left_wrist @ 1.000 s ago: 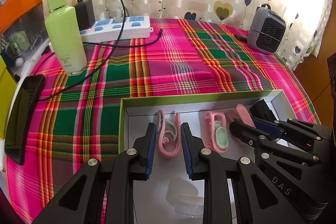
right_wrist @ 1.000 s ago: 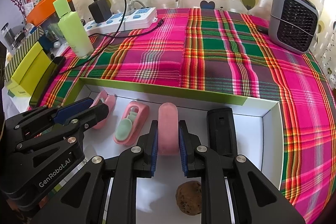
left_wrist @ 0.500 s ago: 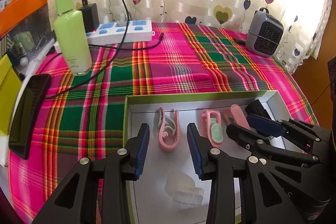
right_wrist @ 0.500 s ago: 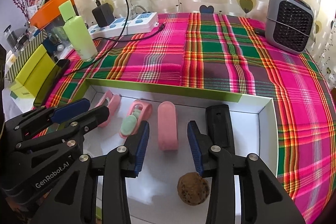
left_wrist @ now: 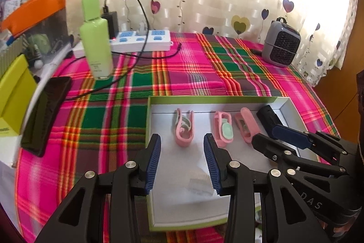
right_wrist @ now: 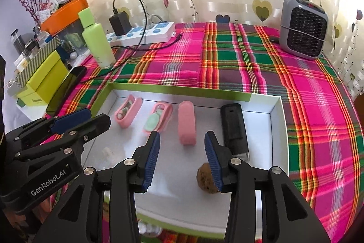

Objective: Organize objects
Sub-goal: 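Lower both items onto the box floor and open both tools, then lift both open tools out of the box and back away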

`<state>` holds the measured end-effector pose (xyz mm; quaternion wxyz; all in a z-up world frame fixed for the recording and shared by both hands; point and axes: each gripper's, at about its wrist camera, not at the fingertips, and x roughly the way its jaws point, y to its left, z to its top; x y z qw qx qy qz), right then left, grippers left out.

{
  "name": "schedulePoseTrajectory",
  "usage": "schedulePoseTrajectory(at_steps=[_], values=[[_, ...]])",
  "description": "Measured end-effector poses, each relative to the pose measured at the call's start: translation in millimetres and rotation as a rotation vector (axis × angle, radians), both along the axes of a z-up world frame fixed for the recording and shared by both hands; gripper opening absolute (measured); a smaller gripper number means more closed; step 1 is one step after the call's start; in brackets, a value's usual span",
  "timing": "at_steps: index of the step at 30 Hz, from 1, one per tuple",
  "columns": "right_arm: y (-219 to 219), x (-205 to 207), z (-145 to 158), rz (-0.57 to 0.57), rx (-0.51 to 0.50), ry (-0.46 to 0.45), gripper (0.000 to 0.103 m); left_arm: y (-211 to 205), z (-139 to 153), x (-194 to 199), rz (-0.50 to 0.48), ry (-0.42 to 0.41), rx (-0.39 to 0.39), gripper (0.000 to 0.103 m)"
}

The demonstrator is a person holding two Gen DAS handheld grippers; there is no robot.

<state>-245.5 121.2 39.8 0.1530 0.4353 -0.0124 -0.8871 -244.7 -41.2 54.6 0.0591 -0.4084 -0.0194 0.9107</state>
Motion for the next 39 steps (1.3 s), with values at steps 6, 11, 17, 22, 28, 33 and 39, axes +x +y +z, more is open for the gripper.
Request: schedulePoseTrajectory(at_steps=[6, 11, 17, 22, 28, 33, 39], values=[[-3.2, 20.3, 8.6, 0.012, 0.015, 0.04, 0.042, 0.3, 4.2, 21.2, 0.009, 0.025, -0.01, 0.038], [-3.1, 41.4, 16.1, 0.02, 0.012, 0.069, 0.042, -1.7, 7.5, 40.9, 0.023, 0.039, -0.011, 0.038], [-4.4, 63.8, 16.0, 0.027, 0.025, 0.089, 0.042, -2.3, 10.1, 65.9, 0.026, 0.053, -0.023, 0.038], [-0.5, 81.0, 14.8, 0.021, 0.002, 0.092, 0.042, -4.3, 10.2, 84.1, 0.029, 0.056, -0.014, 0.038], [5.0, 104.2, 15.2, 0.009, -0.002, 0.117, 0.042, -3.4, 6.0, 103.3, 0.035, 0.059, -0.02, 0.038], [12.4, 117.1, 8.6, -0.019, -0.008, 0.106, 0.042, 1.1, -2.1, 116.6, 0.015, 0.042, -0.017, 0.038], [21.1, 129.3, -0.6, -0.056, -0.007, 0.082, 0.042, 4.0, -11.1, 130.6, 0.002, 0.026, -0.015, 0.039]])
